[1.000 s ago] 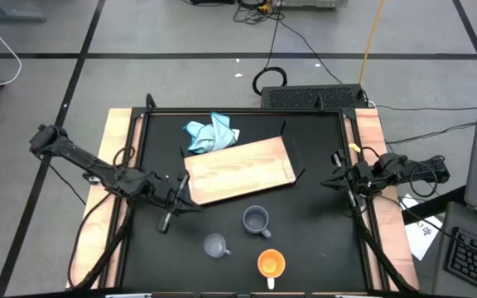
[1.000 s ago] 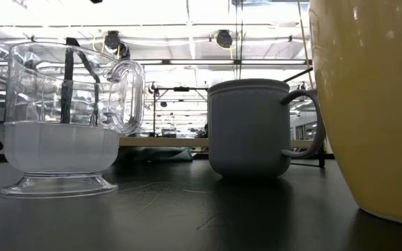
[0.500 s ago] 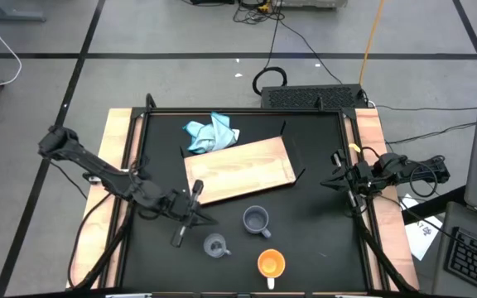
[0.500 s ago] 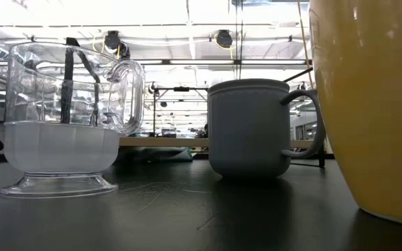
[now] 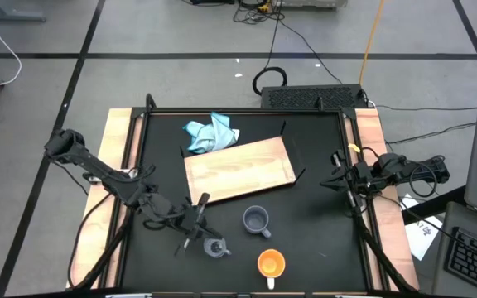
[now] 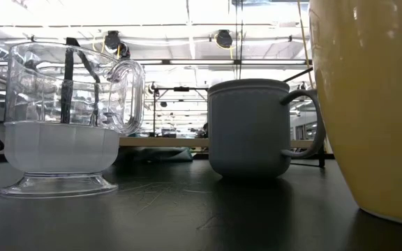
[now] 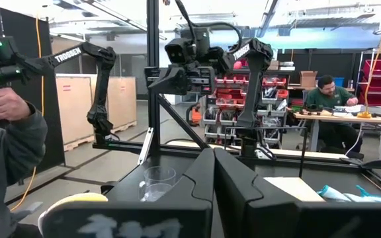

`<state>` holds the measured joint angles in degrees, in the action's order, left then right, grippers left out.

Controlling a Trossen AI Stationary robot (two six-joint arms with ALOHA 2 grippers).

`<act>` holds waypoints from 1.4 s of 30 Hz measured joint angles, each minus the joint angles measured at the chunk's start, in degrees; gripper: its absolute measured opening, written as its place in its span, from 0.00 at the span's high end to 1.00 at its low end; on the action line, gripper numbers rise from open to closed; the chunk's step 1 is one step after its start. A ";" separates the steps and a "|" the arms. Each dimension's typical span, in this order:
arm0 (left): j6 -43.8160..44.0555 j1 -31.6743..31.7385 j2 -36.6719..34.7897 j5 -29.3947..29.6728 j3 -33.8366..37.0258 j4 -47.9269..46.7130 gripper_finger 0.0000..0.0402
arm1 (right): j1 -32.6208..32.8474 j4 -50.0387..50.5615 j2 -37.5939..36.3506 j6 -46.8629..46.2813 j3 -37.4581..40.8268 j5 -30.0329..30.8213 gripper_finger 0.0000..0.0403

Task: Stack small to large cups/mugs on shelf
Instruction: Put the transparent mug on the shelf

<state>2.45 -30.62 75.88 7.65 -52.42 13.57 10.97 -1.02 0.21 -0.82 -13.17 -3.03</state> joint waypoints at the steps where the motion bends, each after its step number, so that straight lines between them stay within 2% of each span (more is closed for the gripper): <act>1: 0.66 -0.05 0.36 0.10 -1.00 -2.22 1.00 | 0.00 0.05 0.01 0.00 0.00 0.00 1.00; 10: 5.88 1.15 5.38 0.45 -14.04 -24.91 1.00 | 0.01 0.03 -0.01 0.00 0.00 0.00 1.00; 19: 8.72 1.41 11.43 -2.13 -22.09 -37.86 1.00 | 0.01 0.05 0.02 0.00 0.00 0.00 1.00; 29: 12.91 2.53 14.11 -6.79 -23.02 -46.48 1.00 | -0.01 0.03 0.02 0.02 0.00 0.00 1.00; 35: 17.64 3.04 15.86 -7.92 -22.99 -46.95 1.00 | -0.01 0.15 0.02 0.00 0.00 0.00 1.00; 42: 19.27 3.31 18.31 -11.90 -23.02 -48.03 1.00 | -0.01 0.44 0.22 0.00 0.00 0.02 1.00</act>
<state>21.72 -27.31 94.20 -4.25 -75.44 -34.46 10.96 -0.58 0.43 -0.82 -13.17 -3.01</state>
